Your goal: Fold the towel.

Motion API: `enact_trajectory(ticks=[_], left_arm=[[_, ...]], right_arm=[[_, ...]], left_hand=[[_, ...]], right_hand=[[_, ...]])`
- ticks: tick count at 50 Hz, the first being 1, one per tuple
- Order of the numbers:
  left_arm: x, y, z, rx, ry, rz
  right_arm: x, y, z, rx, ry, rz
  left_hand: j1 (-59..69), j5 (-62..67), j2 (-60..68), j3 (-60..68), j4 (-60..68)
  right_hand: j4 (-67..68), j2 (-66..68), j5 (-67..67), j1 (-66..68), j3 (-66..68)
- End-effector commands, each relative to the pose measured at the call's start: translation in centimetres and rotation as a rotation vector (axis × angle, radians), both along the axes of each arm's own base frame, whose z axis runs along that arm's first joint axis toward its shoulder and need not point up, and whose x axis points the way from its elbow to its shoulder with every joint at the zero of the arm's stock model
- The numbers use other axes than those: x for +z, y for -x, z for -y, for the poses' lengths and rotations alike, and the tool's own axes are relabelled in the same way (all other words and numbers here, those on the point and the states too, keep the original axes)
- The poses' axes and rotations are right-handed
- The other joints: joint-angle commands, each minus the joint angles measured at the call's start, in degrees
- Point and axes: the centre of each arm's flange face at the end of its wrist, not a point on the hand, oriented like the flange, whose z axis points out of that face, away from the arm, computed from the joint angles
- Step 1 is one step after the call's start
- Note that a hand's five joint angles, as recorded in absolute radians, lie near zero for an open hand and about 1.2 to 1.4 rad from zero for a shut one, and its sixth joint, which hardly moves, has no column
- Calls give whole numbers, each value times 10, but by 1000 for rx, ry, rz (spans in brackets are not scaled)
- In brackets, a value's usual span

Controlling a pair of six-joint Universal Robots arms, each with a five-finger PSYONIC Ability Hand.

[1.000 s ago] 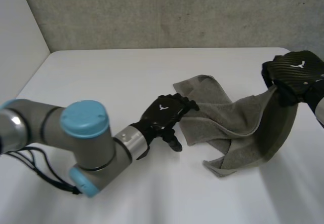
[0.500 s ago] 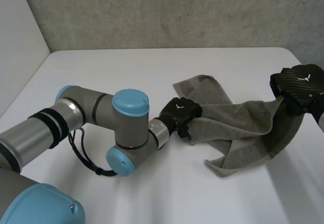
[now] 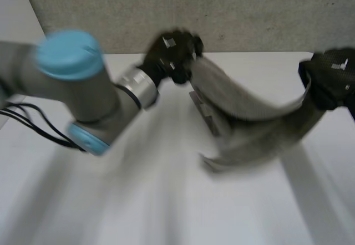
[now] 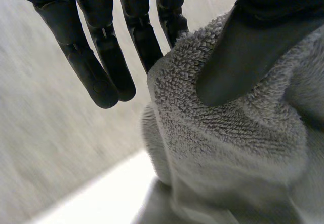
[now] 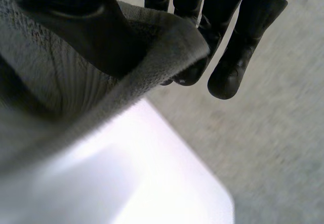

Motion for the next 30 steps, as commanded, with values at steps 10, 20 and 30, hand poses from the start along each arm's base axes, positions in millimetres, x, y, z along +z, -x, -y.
enact_trajectory(ticks=[10, 20, 30], left_arm=[[113, -86, -48, 92, 347, -221], [-4, -82, -43, 110, 135, 71], [-103, -85, -52, 74, -107, 390]], right_arm=[[48, -21, -25, 84, 87, 167], [-16, -33, -6, 101, -131, 115], [-53, -35, 6, 101, -206, -3]], left_hand=[[44, 28, 27, 10, 22], [44, 28, 27, 10, 22], [44, 28, 27, 10, 22]], right_hand=[[27, 42, 29, 33, 25], [27, 42, 29, 33, 25], [27, 42, 29, 33, 25]])
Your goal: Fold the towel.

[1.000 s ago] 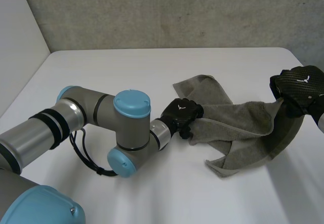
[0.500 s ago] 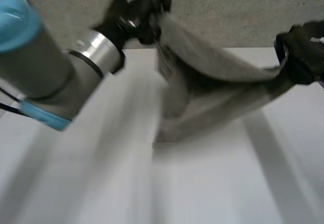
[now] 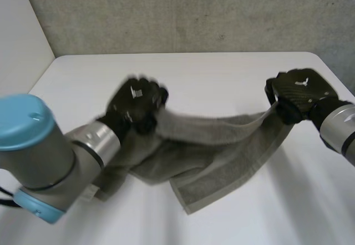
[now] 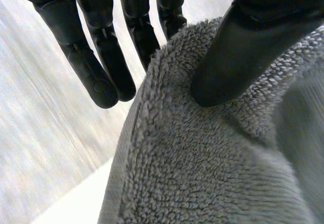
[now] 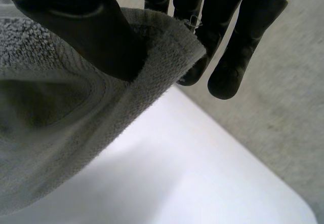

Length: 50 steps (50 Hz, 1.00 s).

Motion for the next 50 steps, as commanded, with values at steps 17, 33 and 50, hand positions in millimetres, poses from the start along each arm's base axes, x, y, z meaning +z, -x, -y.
enact_trajectory(ticks=[17, 33, 50], left_arm=[[-34, -23, -8, 52, -188, 115], [-29, -85, 13, 265, -237, 91], [-48, -124, 21, 391, -415, 138]], right_arm=[[-32, 6, 15, -54, -47, -115], [-36, 9, 17, -74, -39, -122], [-43, 8, 16, -63, -48, -161]], left_hand=[[-626, -646, -646, -659, -644], [-525, -545, -546, -558, -544], [-416, -436, -436, -449, -434]], right_hand=[[27, 42, 29, 33, 25], [27, 42, 29, 33, 25], [27, 42, 29, 33, 25]])
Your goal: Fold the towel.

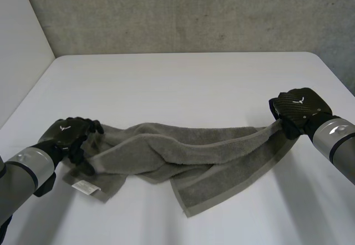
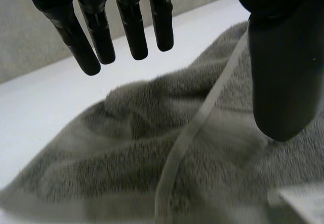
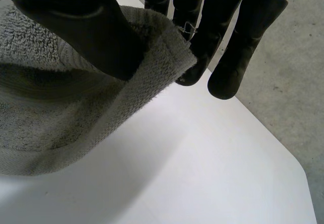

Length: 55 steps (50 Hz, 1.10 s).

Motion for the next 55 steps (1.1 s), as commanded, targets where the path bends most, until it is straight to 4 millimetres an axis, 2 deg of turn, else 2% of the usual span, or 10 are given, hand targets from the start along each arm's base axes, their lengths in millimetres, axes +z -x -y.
enact_trajectory(ticks=[1, 20, 25, 31, 38, 40, 44, 48, 52, 55], left_arm=[[-6, -3, -1, 4, -39, 10], [-28, 3, -1, -20, -128, 21], [-26, 5, 1, -26, -126, 21], [-17, 8, 10, -33, -87, 11], [29, 23, 25, -204, 32, -92], [51, 24, 25, -231, 80, -107], [109, 16, 26, -230, 250, -112], [141, 13, 17, -234, 362, -108], [156, 10, 10, -224, 421, -98], [149, 9, 12, -213, 401, -94]], right_arm=[[0, 1, 0, -2, 1, -5], [0, 1, 0, -1, 0, -6], [0, 1, 0, -1, 2, -6], [3, -2, -2, 17, 13, -27], [30, -3, 1, 20, 116, -37], [67, -1, -4, 15, 221, -16], [110, 1, -15, 16, 315, 6], [152, 4, -30, 15, 339, 28], [161, 5, -39, 27, 262, 8], [144, 6, -30, 33, 129, -32]], left_hand=[[83, 80, 87, 84, 85], [329, 326, 332, 330, 330], [511, 508, 515, 513, 513], [512, 509, 516, 513, 514], [512, 509, 516, 513, 514], [512, 509, 516, 513, 514], [512, 509, 516, 513, 514], [512, 509, 516, 513, 514], [512, 509, 516, 513, 514], [512, 509, 516, 513, 514]], right_hand=[[27, 42, 29, 33, 25], [27, 42, 29, 33, 25], [27, 42, 29, 33, 25], [27, 42, 29, 33, 25], [27, 42, 29, 33, 25], [27, 42, 29, 33, 25], [27, 42, 29, 33, 25], [27, 42, 29, 33, 25], [27, 42, 29, 33, 25], [27, 42, 29, 33, 25]])
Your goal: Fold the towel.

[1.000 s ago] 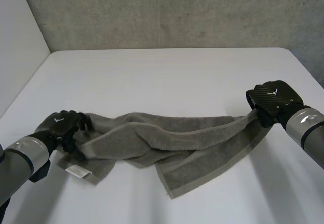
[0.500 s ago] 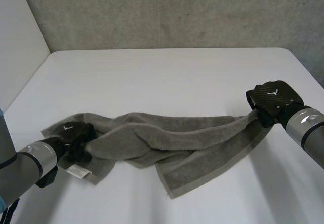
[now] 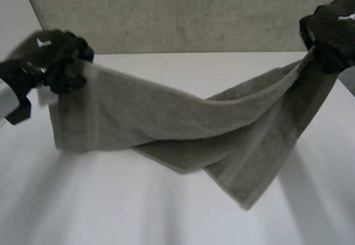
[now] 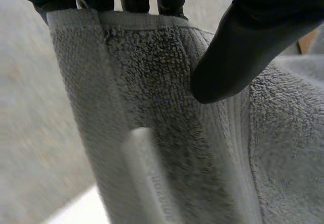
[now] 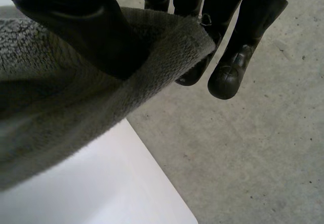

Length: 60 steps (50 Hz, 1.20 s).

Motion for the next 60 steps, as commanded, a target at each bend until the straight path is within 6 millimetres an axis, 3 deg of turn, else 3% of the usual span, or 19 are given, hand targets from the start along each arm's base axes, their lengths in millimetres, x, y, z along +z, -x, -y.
enact_trajectory(ticks=[1, 9, 18, 22, 26, 27, 28, 29, 30, 31, 32, 37, 40, 42, 46, 48, 51, 56, 60], left_arm=[[8, -5, -4, 30, 37, 5], [-59, 2, 50, 56, -158, 45], [-59, 24, 106, 118, -70, 61], [-40, 33, 141, 138, 48, 34], [-16, 35, 162, 171, 167, 3], [5, 35, 171, 196, 251, -29], [29, 37, 177, 213, 359, -64], [30, 37, 177, 213, 360, -65], [57, 43, 176, 206, 483, -113], [82, 50, 172, 187, 595, -175], [82, 51, 172, 187, 596, -176], [124, 44, 167, 102, 710, -442], [129, 35, 170, 50, 699, -559], [109, 36, 176, 50, 641, -551], [81, 37, 182, 55, 574, -509], [46, 38, 185, 47, 486, -454], [26, 39, 186, 40, 436, -422], [-58, 38, 176, -11, 273, -261], [-105, 37, 167, -34, 211, -159]], right_arm=[[-17, 2, 8, 17, -244, -95], [-59, -14, 37, 76, -300, -277], [-56, -67, 72, 114, -171, -292], [-51, -80, 95, 102, -74, -273], [-15, -95, 129, 51, 176, -198], [10, -100, 133, 27, 299, -141], [11, -100, 133, 27, 301, -141], [43, -105, 130, 14, 439, -66], [43, -105, 130, 14, 441, -66], [74, -104, 127, -5, 566, 24], [98, -102, 124, -5, 660, 111], [111, -95, 124, 15, 682, 203], [84, -93, 138, 28, 576, 159], [50, -99, 147, 44, 454, 105], [27, -103, 150, 57, 379, 48], [3, -107, 154, 77, 317, -11], [-11, -112, 154, 100, 277, -38], [-98, -120, 154, 202, 43, -166], [-142, -115, 152, 213, -53, -264]], left_hand=[[25, 18, 22, 11, 23], [25, 18, 22, 11, 23], [25, 18, 22, 11, 23], [25, 18, 22, 11, 23], [25, 18, 22, 11, 23], [25, 18, 22, 11, 23], [25, 18, 22, 11, 23], [25, 18, 22, 11, 23], [25, 18, 22, 11, 23], [25, 18, 22, 11, 23], [25, 18, 22, 11, 23], [25, 18, 22, 11, 23], [25, 18, 22, 11, 23], [25, 18, 22, 11, 23], [25, 18, 22, 11, 23], [25, 18, 22, 11, 23], [25, 18, 22, 11, 23], [25, 18, 22, 11, 23], [25, 18, 22, 11, 23]], right_hand=[[27, 42, 29, 33, 25], [27, 42, 29, 33, 25], [27, 42, 29, 33, 25], [27, 42, 29, 33, 25], [27, 42, 29, 33, 25], [27, 42, 29, 33, 25], [27, 42, 29, 33, 25], [27, 42, 29, 33, 25], [27, 42, 29, 33, 25], [27, 42, 29, 33, 25], [27, 42, 29, 33, 25], [27, 42, 29, 33, 25], [27, 42, 29, 33, 25], [27, 42, 29, 33, 25], [27, 42, 29, 33, 25], [27, 42, 29, 33, 25], [27, 42, 29, 33, 25], [27, 42, 29, 33, 25], [27, 42, 29, 33, 25]])
